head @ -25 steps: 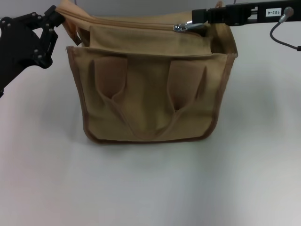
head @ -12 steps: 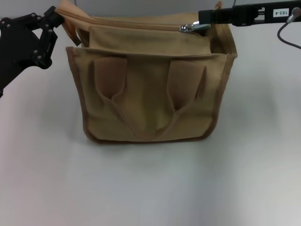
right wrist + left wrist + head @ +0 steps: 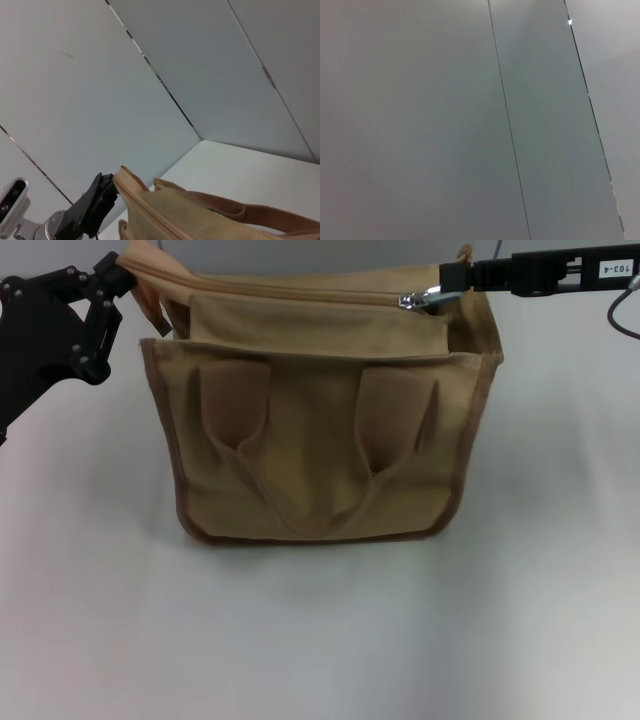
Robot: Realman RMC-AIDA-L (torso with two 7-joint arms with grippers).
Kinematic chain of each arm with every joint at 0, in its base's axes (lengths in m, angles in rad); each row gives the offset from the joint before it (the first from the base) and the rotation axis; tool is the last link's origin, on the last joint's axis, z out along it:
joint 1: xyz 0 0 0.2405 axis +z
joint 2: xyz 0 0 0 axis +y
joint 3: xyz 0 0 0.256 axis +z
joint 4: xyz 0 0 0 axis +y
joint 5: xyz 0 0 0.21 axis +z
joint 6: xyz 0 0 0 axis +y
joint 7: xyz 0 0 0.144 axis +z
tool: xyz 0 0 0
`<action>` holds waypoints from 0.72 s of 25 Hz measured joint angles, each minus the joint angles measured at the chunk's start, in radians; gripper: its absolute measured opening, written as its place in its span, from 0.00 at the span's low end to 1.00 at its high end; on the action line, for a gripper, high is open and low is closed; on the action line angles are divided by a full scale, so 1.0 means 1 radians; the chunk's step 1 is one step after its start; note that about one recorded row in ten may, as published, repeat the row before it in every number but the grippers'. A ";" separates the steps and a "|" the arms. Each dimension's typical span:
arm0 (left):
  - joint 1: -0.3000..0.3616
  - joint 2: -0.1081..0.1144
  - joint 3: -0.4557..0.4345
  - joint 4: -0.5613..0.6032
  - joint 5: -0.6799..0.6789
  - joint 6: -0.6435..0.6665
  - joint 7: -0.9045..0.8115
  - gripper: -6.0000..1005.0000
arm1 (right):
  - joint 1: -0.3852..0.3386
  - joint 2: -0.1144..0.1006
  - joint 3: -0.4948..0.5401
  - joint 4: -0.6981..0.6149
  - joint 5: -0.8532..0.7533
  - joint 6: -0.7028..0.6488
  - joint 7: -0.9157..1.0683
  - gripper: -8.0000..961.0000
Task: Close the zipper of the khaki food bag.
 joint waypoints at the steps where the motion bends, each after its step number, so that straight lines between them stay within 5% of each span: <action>1: 0.000 0.000 0.000 0.000 0.000 -0.001 0.000 0.03 | -0.001 -0.001 0.000 0.001 -0.001 -0.001 0.000 0.01; 18: -0.003 0.000 0.000 0.000 -0.004 -0.007 -0.006 0.03 | -0.017 -0.019 0.058 -0.006 -0.049 -0.048 0.004 0.01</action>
